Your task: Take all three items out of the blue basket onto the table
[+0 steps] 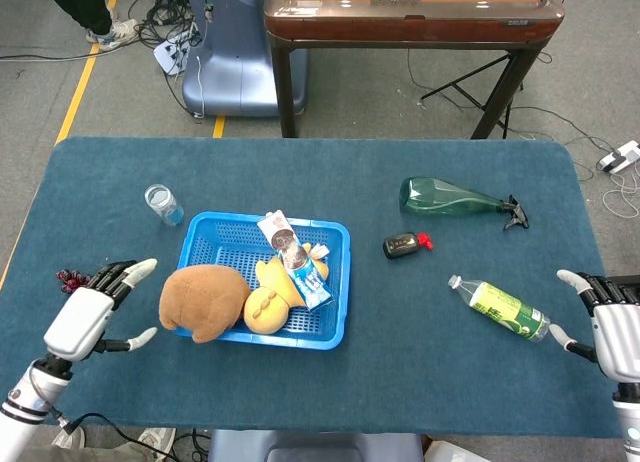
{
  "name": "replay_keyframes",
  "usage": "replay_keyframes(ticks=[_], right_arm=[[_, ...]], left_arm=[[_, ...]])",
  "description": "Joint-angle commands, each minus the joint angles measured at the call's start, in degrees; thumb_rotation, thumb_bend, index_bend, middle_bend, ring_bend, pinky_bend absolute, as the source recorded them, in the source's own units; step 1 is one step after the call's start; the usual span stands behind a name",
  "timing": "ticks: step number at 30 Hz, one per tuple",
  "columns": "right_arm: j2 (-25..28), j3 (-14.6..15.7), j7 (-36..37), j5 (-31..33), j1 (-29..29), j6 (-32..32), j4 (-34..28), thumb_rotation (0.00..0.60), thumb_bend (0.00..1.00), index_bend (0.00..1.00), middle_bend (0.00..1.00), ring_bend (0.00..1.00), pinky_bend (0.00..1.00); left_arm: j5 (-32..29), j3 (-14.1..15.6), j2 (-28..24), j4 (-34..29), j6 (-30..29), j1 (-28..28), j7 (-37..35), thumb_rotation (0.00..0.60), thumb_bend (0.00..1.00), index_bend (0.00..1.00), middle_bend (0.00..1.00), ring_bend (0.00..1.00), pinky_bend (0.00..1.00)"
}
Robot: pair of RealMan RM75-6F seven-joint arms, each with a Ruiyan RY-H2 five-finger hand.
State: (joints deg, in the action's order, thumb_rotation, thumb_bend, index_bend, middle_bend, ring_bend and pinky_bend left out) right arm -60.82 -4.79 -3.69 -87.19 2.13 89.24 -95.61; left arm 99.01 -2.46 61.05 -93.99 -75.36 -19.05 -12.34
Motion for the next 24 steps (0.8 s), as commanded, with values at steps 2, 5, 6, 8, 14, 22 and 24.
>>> replay_keyframes(ticks=[2,5,6,8,14,22,24], right_arm=[[0.2,-0.2,-0.3,0.2,0.1,0.0,-0.5,0.600,0.12,0.25,0.28,0.26,0.31],[0.2,-0.1,-0.5,0.2,0.0,0.0,-0.8,0.600,0.12,0.25,0.28,0.26,0.31],[0.2,-0.1,-0.5,0.2,0.0,0.0,-0.8,0.600,0.12,0.25,0.28,0.26,0.31],[0.3,-0.1,-0.5,0.3,0.0,-0.1,-1.0,0.600,0.12,0.25,0.28,0.26,0.31],[0.6,0.0,-0.1,0.6,-0.4,0.2,-1.0,0.600,0.12,0.25,0.28,0.26,0.31],[0.8,0.1,0.9,0.9,-0.6,0.1,-0.7,0.600,0.12,0.25,0.28,0.26,0.31],[0.8,0.1,1.3,0.9,-0.7,0.0,-0.6,0.600,0.12,0.25,0.28,0.26,0.31]], left_arm=[[2.6,0.0,-0.1,-1.2,3.5,-4.1,-2.4,0.230,0.25,0.00,0.06,0.06,0.09],[3.0,-0.1,0.7,-1.9,6.2,-6.7,-2.9,0.185,0.25,0.00,0.05,0.04,0.09],[3.0,-0.2,1.0,-2.1,7.2,-7.5,-2.5,0.164,0.25,0.00,0.04,0.03,0.09],[2.3,-0.5,1.4,-2.6,9.5,-9.1,-1.4,0.132,0.25,0.00,0.01,0.02,0.09],[-1.9,-2.2,2.9,-4.5,15.0,-13.1,0.6,0.094,0.25,0.00,0.00,0.00,0.09],[-6.3,-2.7,4.6,-4.5,19.1,-15.6,5.7,0.216,0.25,0.00,0.00,0.00,0.12],[-7.1,-2.7,5.0,-4.2,19.5,-16.0,7.2,0.330,0.25,0.03,0.00,0.00,0.16]])
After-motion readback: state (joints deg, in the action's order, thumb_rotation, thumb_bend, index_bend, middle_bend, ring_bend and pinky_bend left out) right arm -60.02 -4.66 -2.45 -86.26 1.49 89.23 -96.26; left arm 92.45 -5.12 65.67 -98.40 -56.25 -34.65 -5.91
